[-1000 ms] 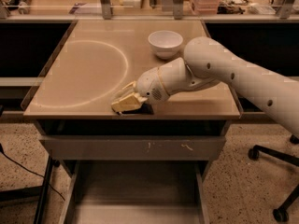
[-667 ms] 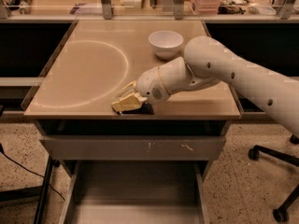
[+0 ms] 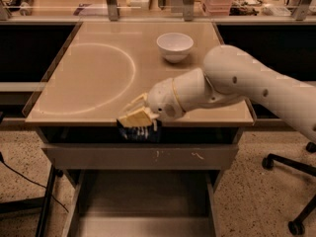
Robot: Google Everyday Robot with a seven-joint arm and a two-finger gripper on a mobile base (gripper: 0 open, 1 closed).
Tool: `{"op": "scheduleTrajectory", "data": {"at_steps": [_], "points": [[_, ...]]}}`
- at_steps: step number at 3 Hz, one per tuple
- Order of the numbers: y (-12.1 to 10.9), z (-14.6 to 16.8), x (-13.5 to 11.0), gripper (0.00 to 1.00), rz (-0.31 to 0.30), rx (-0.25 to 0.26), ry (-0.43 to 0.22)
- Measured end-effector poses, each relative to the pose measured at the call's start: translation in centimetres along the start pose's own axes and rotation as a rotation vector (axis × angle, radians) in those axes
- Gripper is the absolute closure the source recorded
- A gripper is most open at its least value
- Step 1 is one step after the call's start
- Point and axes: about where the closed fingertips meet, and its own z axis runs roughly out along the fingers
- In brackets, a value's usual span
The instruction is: Place rxbar blueberry into middle drawer
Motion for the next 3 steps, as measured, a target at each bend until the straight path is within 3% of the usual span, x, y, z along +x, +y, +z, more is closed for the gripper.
{"op": "scheduleTrajectory", "data": {"at_steps": [1,2,3], "points": [[1.2,-0.5,2.0,1.00,0.026,0.008,0.027],[0.9,0.7,0.9,1.00,-0.013,0.001,0.027],[2.7,1.8,0.2,1.00,-0.020,0.040,-0.033]]}}
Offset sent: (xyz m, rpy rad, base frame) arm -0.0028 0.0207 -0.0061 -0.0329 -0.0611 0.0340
